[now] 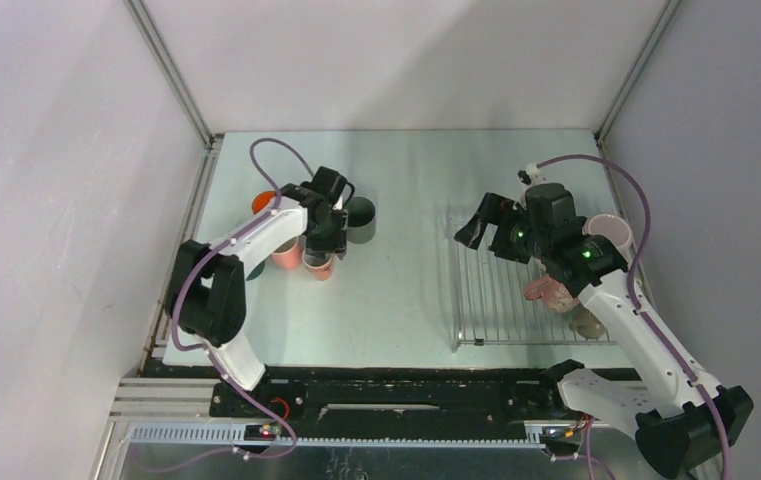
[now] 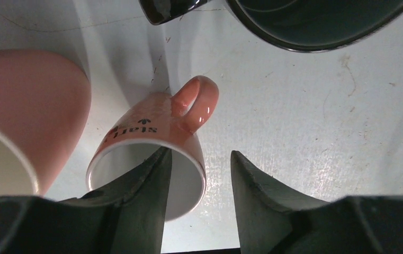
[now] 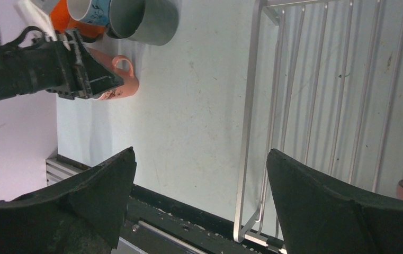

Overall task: Unload the cups from the dish rack
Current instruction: Place the cup at the center of the board, then unload the cup from the dish rack.

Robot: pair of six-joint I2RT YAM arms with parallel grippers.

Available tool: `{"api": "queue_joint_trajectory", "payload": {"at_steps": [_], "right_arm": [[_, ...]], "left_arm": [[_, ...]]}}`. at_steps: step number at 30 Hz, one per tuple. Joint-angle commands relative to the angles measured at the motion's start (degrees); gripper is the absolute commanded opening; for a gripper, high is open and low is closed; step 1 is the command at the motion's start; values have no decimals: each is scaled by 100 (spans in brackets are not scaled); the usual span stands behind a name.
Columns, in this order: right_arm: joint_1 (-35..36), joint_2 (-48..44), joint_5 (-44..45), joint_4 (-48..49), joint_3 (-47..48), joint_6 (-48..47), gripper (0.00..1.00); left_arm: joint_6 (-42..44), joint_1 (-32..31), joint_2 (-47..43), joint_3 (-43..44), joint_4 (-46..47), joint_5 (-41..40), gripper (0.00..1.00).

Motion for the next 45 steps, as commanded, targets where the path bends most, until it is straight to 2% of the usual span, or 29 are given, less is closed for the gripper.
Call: {"api": "queue_joint_trajectory", "payload": {"at_steps": [1, 7, 17, 21, 25, 31, 35, 38, 45], "right_arm": [[64, -144, 315, -139, 25, 39, 100], [77, -266, 812, -417, 32, 259, 100], [129, -428, 2697, -1909, 551, 765, 100], [124, -357, 3491, -2610, 816, 1111, 100], [193, -330, 3841, -3158, 830, 1701, 100], [607, -282, 4812, -3990, 814, 3037, 100], [592, -285, 5201, -4304, 843, 3343, 100], [306, -223, 5204, -4379, 818, 3327, 100], [-638, -269, 4593, -3465, 577, 2230, 100]], "left_arm": [[173, 12, -667, 312, 40, -81, 53], [254, -46, -1315, 292, 149, 179, 67], [244, -471, -2291, 38, 740, 924, 99], [109, -686, -2623, -118, 1010, 1096, 100], [18, -878, -2816, -334, 1214, 1222, 100], [-81, -962, -3025, -711, 1533, 1432, 100], [-76, -979, -3080, -873, 1661, 1572, 100], [-100, -991, -3126, -1000, 1804, 1611, 100], [-28, -990, -3236, -1297, 1976, 1584, 100]]}}
